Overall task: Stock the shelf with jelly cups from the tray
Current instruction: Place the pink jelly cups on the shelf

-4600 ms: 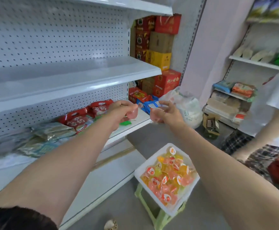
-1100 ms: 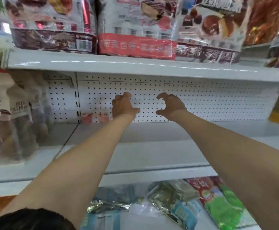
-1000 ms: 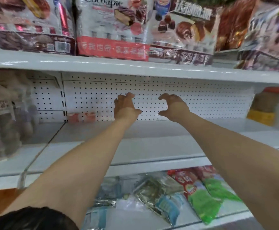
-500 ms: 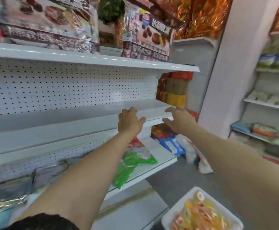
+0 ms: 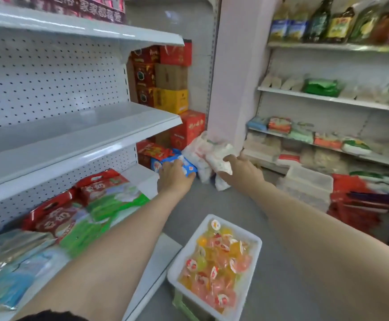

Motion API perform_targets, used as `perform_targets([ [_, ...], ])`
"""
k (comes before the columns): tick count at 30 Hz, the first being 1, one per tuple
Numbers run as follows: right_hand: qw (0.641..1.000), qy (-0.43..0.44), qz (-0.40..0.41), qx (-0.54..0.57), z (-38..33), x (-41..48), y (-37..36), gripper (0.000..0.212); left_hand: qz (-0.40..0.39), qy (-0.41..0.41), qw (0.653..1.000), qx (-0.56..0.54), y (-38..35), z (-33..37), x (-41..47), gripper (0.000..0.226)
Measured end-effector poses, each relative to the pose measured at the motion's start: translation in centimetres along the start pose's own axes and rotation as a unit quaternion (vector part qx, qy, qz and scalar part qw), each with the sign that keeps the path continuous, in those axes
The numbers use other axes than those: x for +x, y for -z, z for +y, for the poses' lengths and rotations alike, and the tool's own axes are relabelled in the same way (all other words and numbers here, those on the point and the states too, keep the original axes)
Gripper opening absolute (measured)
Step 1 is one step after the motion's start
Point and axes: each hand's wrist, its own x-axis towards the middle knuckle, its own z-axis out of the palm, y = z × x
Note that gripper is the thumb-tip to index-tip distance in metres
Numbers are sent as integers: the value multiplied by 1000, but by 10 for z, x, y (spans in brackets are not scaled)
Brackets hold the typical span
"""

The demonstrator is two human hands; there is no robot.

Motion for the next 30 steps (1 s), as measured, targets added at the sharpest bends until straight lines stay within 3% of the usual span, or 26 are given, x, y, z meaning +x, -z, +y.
perform_targets([
  [11,979,-132,-156,23,106,46,-153,56,-181,55,981,33,-179,-50,51,51],
  [16,949,-196,-240,65,137,46,-238,56,-262,93,959,53,-249,-102,49,52],
  [24,873,-299,-351,156,169,18,-346,55,-389,172,903,60,-321,-184,28,53],
  [30,861,-301,-370,178,174,22,-397,52,-420,165,891,54,-348,-222,21,45],
])
